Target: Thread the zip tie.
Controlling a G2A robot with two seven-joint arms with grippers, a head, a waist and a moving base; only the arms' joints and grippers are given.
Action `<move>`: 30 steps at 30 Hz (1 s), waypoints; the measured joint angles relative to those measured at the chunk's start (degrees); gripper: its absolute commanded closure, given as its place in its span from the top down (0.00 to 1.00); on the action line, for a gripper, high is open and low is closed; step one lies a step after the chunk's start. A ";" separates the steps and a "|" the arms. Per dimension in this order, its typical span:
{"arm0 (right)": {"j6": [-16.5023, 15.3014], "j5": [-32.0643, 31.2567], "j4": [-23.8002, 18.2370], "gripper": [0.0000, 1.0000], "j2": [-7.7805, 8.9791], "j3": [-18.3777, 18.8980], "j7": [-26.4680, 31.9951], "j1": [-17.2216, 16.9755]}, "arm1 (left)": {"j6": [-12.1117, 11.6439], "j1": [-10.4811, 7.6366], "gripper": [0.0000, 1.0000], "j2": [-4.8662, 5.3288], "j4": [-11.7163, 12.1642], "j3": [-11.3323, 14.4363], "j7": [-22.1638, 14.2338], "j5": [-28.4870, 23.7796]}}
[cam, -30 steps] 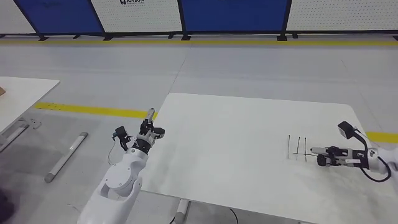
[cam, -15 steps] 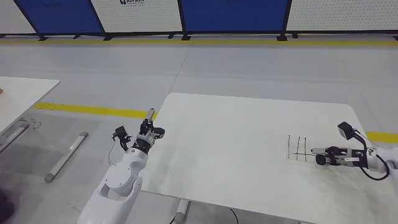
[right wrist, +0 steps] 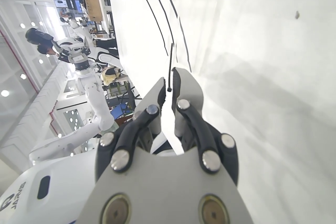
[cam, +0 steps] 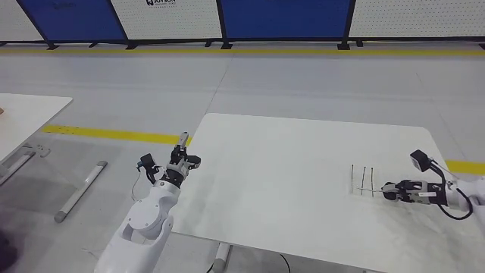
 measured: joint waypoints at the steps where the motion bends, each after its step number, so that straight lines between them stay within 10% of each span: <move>1: 0.00 0.08 0.08 0.00 -0.01 -0.09 0.00 0.04 | 0.00 0.00 1.00 0.00 0.00 0.00 0.00 0.00; 20: 0.00 6.86 -5.52 0.00 3.29 -0.33 0.00 -2.67 | 0.00 0.00 1.00 0.00 0.00 0.00 0.00 0.00; 30: 0.00 10.15 -25.17 0.00 11.32 9.71 0.00 -12.36 | 0.00 0.00 1.00 0.00 0.00 0.00 0.00 0.00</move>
